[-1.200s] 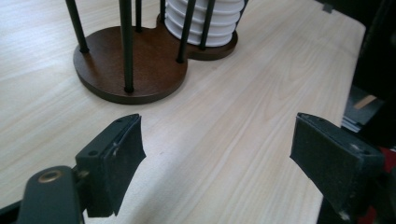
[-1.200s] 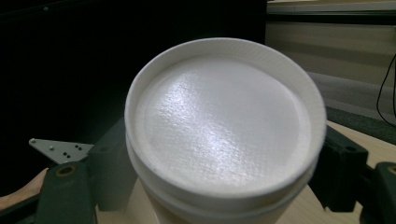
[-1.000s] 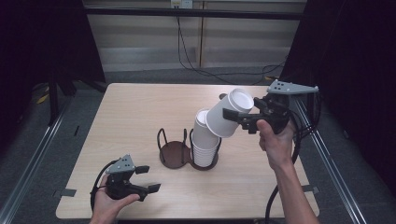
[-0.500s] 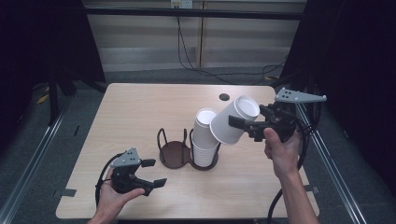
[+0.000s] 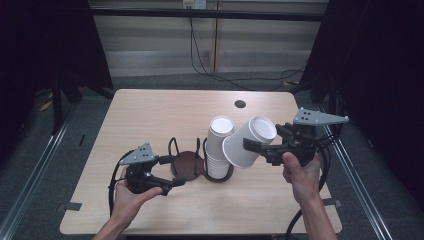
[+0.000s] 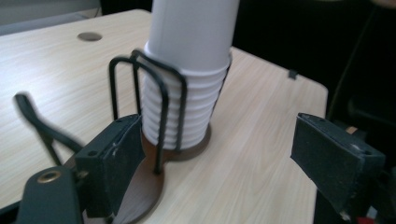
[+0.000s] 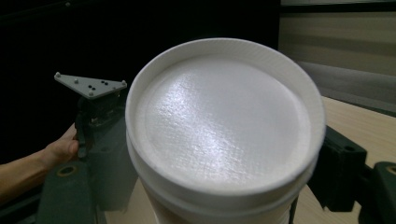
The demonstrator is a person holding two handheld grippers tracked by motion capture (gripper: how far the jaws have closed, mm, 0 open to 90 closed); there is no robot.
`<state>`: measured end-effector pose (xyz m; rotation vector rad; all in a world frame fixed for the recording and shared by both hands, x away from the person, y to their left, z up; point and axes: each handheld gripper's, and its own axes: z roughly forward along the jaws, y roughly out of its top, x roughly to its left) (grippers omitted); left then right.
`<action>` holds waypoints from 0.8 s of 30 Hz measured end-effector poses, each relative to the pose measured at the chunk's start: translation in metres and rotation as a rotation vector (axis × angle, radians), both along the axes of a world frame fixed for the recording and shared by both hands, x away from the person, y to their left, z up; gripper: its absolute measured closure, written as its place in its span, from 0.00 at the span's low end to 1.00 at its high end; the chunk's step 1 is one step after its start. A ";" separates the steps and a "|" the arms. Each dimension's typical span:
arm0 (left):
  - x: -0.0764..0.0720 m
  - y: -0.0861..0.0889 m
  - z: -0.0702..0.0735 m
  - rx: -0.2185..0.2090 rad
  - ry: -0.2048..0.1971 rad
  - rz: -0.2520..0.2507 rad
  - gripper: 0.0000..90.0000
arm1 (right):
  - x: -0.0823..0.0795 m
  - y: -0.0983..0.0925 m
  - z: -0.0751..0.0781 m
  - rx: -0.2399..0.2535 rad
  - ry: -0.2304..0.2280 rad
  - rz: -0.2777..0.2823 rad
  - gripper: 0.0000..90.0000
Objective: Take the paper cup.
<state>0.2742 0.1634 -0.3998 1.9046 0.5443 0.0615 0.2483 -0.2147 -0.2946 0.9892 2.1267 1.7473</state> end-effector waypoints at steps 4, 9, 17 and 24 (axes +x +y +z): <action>-0.002 -0.007 0.006 -0.003 -0.027 -0.050 0.18 | 0.000 0.006 -0.010 0.001 0.018 0.018 0.25; -0.005 -0.012 0.010 -0.025 -0.046 -0.084 0.19 | -0.001 0.015 -0.021 0.003 0.030 0.052 0.25; -0.004 -0.020 0.017 -0.035 -0.066 -0.078 0.18 | 0.003 0.035 -0.035 -0.017 0.058 0.123 0.25; -0.006 -0.027 0.016 -0.028 -0.078 -0.137 0.18 | 0.006 0.043 -0.044 -0.034 0.084 0.153 0.25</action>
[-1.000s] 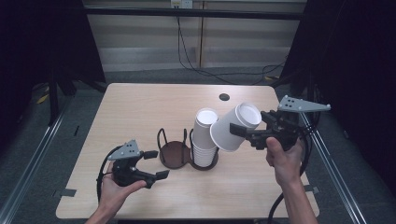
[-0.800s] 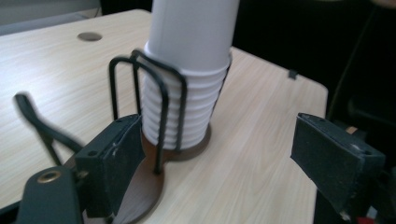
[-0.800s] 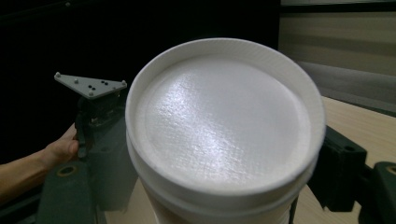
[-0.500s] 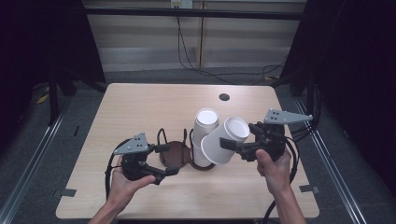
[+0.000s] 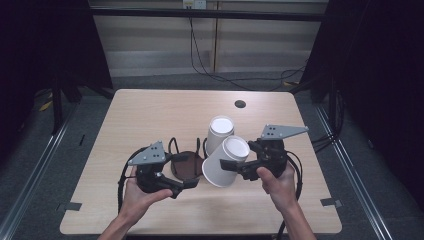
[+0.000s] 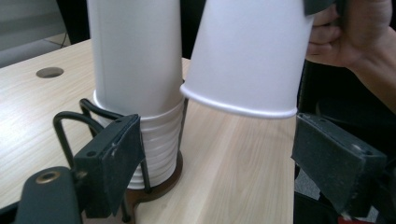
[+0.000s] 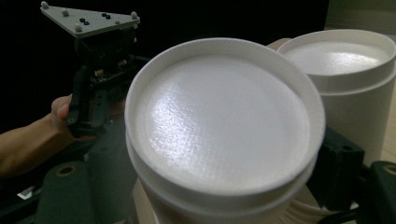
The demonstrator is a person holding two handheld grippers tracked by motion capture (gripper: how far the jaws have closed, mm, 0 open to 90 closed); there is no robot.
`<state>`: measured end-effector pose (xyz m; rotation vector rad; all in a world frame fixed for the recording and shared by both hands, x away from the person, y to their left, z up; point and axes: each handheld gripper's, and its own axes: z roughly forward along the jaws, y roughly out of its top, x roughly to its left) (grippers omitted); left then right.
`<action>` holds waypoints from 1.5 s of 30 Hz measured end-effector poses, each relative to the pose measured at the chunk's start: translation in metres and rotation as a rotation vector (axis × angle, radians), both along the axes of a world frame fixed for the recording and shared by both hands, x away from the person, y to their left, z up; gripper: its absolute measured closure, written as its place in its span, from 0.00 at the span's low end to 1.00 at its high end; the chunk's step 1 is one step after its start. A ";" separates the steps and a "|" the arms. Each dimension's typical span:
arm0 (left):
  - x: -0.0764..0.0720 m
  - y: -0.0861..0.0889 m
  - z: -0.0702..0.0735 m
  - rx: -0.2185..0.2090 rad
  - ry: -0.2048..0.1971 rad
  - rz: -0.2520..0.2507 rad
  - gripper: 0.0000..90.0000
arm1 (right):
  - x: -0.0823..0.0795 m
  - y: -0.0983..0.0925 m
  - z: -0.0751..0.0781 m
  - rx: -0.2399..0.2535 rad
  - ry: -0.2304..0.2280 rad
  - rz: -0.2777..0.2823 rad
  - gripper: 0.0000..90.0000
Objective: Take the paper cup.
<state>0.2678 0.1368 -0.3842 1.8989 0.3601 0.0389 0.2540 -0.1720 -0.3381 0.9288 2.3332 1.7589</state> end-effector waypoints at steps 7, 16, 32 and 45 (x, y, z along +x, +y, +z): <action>-0.002 -0.001 -0.003 -0.004 -0.008 -0.021 0.18 | 0.002 0.013 -0.010 0.003 0.028 0.034 0.25; 0.000 -0.001 -0.011 0.006 0.011 -0.007 0.18 | 0.008 0.033 -0.021 -0.008 0.053 0.081 0.25; -0.002 -0.021 -0.029 0.027 0.030 -0.068 0.11 | 0.009 0.048 -0.031 -0.004 0.075 0.120 0.26; -0.005 -0.028 -0.036 0.032 0.043 -0.080 0.10 | 0.008 0.055 -0.032 0.001 0.081 0.142 0.26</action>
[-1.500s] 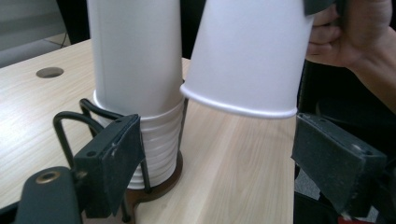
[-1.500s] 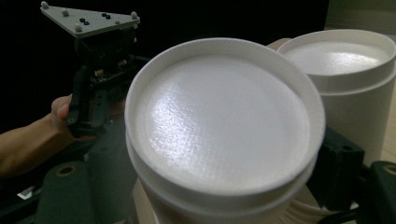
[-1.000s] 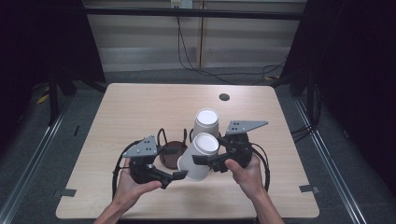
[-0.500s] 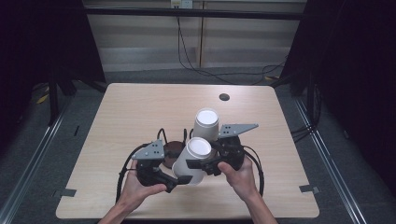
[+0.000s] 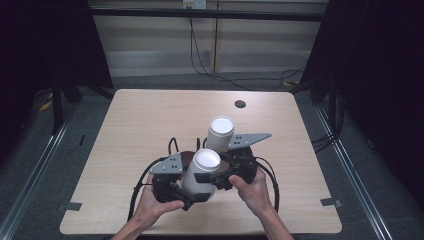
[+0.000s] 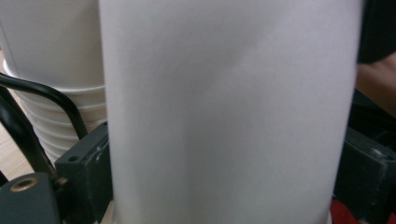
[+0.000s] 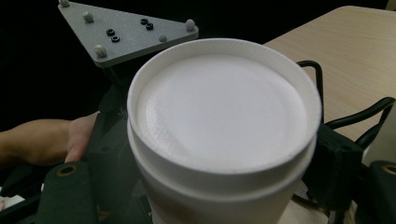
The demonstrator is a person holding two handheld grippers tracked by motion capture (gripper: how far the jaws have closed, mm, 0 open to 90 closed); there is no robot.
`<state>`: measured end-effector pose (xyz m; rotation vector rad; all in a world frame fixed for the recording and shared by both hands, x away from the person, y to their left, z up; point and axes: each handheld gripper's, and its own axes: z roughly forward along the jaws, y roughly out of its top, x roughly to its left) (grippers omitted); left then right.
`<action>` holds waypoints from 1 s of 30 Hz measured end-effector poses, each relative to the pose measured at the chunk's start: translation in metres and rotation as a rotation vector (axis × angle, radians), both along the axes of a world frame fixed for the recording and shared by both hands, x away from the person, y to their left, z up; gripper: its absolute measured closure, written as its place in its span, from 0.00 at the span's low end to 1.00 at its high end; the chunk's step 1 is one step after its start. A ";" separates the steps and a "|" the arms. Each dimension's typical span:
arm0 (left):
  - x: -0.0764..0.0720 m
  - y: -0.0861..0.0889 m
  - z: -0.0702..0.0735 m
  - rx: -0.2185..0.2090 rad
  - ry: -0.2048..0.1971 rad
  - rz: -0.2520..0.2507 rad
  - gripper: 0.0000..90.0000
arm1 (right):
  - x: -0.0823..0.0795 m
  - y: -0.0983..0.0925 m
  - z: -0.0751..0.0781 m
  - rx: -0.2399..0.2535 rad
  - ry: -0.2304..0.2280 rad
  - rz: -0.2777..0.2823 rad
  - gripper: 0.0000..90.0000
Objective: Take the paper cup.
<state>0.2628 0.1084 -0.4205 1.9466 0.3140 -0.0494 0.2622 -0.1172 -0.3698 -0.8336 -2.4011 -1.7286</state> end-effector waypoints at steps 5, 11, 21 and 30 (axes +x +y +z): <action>-0.001 0.002 0.001 0.003 -0.004 0.004 0.14 | 0.001 -0.002 -0.002 0.010 0.010 0.002 0.26; 0.001 0.004 0.005 0.013 -0.017 -0.001 0.16 | 0.001 -0.004 -0.002 0.037 0.019 -0.002 0.25; 0.002 0.011 0.006 0.031 -0.001 -0.013 0.18 | 0.002 -0.002 -0.003 0.028 0.007 -0.008 0.18; 0.009 0.024 0.010 0.084 0.045 -0.022 0.18 | 0.002 -0.013 -0.003 0.058 0.015 -0.022 0.16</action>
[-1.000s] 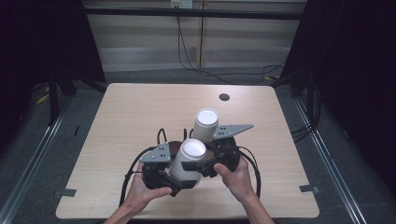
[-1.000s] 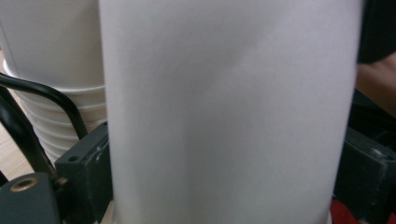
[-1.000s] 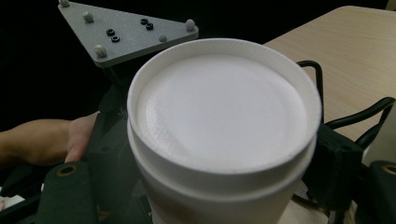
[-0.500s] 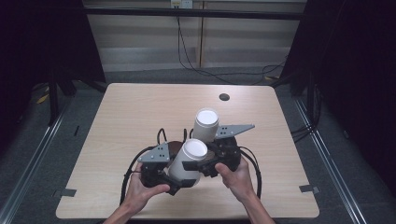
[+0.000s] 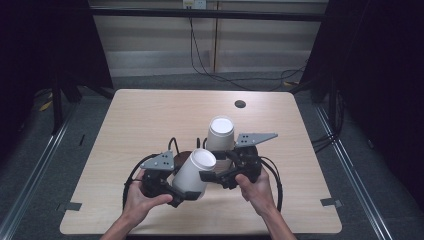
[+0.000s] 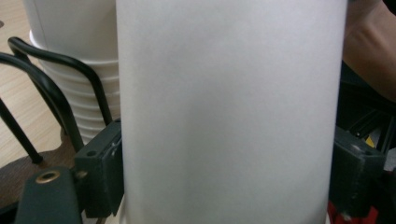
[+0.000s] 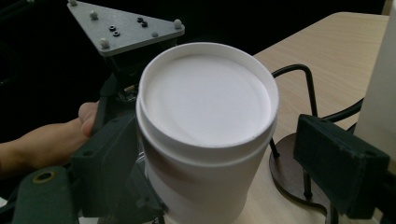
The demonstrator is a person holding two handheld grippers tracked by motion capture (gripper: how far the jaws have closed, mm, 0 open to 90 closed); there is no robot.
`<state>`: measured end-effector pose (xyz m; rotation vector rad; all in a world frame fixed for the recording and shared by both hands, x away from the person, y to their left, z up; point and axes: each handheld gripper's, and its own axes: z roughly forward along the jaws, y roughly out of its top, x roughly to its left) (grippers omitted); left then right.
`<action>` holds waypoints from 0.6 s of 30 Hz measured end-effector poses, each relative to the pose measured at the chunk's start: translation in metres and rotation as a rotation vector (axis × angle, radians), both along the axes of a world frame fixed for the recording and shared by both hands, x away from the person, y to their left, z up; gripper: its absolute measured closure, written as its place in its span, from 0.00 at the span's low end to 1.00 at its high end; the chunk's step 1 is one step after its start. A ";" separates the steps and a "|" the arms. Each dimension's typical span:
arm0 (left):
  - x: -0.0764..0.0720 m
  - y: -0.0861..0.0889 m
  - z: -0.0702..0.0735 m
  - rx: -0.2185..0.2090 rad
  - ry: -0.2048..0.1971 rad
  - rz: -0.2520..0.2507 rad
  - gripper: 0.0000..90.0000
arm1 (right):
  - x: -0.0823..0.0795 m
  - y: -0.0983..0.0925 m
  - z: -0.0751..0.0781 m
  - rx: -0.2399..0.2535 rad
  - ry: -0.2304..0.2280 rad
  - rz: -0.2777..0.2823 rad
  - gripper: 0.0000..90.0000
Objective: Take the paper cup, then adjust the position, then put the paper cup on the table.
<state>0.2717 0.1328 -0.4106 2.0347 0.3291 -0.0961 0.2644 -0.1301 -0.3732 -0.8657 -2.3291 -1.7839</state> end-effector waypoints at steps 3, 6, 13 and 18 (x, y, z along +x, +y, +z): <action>0.001 0.004 0.003 0.006 0.002 0.005 0.18 | 0.000 -0.002 0.000 0.004 -0.001 0.003 0.16; 0.002 0.012 0.008 0.034 0.002 -0.002 0.19 | -0.002 -0.004 -0.003 0.008 -0.015 0.022 0.16; 0.002 0.020 0.012 0.103 -0.017 0.011 0.19 | -0.003 -0.001 -0.008 -0.069 -0.004 0.083 0.16; 0.000 0.017 0.010 0.150 -0.020 -0.003 0.19 | -0.005 0.000 -0.013 -0.136 -0.007 0.106 0.16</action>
